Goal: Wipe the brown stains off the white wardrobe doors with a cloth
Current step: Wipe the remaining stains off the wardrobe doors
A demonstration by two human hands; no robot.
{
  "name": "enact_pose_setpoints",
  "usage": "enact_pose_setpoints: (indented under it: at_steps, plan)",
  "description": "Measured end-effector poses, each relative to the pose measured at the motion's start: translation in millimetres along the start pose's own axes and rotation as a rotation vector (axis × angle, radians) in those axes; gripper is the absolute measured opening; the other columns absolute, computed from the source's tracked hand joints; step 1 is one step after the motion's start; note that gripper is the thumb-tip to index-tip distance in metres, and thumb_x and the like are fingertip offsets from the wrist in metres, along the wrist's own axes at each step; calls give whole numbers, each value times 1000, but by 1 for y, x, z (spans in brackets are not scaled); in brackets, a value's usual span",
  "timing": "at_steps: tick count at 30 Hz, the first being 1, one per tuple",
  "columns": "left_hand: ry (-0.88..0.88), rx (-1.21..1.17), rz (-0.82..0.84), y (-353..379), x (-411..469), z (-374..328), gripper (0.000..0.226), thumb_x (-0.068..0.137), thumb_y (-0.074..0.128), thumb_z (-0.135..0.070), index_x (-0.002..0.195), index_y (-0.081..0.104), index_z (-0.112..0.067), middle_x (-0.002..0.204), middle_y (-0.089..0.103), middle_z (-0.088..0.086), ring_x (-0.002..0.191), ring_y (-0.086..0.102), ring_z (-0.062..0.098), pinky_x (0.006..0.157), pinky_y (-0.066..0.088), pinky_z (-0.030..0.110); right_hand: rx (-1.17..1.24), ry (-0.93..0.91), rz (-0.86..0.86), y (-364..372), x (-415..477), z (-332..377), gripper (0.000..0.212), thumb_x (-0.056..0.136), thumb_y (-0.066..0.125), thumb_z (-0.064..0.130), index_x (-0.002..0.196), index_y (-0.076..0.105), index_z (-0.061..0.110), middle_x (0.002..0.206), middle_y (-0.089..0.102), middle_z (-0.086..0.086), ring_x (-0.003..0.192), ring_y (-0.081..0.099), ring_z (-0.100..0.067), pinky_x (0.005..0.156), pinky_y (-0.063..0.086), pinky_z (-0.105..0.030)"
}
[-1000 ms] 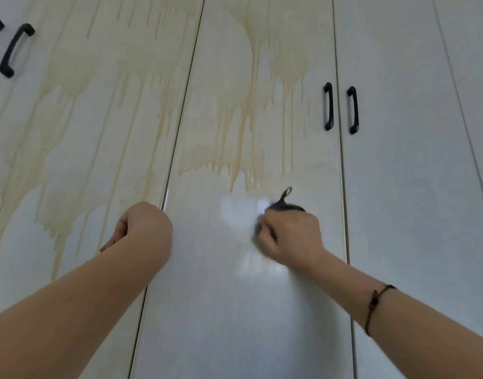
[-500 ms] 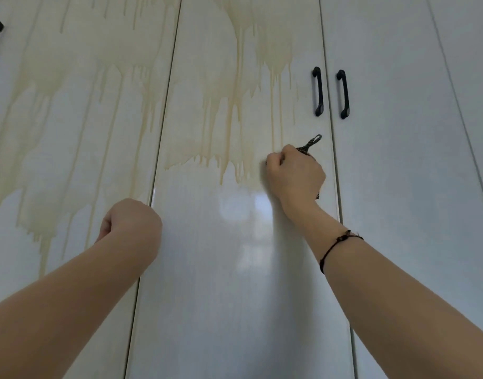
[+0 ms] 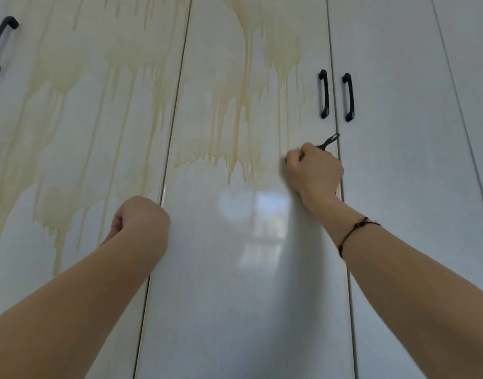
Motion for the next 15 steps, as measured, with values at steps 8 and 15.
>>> enact_pose_setpoints:
  at_steps: [8,15]
  plan:
    - [20,8,-39,11,19,-5,35,91,51,-5,123,68,-6,116,71,13,106,70,30,45,53,29,162,-753,131,23,-123,90,21,74,48,29,58,38,18,47,37,4,44,33,-21,49,14,-22]
    - [-35,-108,65,10,12,-6,41,81,64,-1,119,73,-13,113,74,9,93,75,21,30,43,23,64,-628,72,25,-54,93,25,78,50,32,61,43,14,49,44,2,49,46,-22,46,30,-24]
Point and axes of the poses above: each hand's wrist, its own x-axis towards the middle knuckle, its own y-axis out of the palm, z = x × y, the point moved 3 cm from there along x, towards the middle knuckle
